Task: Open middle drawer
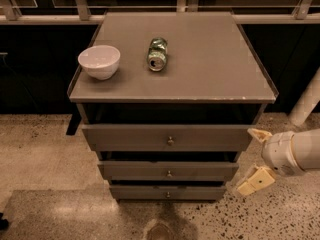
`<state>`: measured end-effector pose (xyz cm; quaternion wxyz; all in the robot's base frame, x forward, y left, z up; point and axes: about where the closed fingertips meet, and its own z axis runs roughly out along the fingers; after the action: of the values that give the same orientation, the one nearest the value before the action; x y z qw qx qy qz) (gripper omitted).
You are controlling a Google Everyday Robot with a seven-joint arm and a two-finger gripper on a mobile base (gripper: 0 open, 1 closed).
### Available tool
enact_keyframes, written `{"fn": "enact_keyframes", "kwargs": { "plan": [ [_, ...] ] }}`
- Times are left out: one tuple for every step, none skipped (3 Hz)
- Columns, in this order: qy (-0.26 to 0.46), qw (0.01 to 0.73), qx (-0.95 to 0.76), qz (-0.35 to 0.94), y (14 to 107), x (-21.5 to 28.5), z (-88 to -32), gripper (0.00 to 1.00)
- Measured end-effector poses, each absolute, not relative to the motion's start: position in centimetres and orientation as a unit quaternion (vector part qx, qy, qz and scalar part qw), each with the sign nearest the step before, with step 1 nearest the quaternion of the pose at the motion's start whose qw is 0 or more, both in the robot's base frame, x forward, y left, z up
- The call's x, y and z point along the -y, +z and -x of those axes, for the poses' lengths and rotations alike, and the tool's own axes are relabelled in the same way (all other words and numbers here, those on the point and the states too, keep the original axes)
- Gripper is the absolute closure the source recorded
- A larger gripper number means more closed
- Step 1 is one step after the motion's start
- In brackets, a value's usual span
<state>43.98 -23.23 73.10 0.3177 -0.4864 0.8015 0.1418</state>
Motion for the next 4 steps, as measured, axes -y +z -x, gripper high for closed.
{"fn": "enact_keyframes", "kwargs": {
  "plan": [
    [0.139,0.32,-0.808,0.475,73.1,23.1,-43.2,0.0],
    [0.149,0.349,-0.823,0.423,69.1,23.0,-43.3,0.0],
    [0.154,0.393,-0.819,0.388,65.0,22.5,-45.2,0.0],
    [0.171,0.413,-0.809,0.382,61.1,21.4,-47.7,0.0]
  ]
}}
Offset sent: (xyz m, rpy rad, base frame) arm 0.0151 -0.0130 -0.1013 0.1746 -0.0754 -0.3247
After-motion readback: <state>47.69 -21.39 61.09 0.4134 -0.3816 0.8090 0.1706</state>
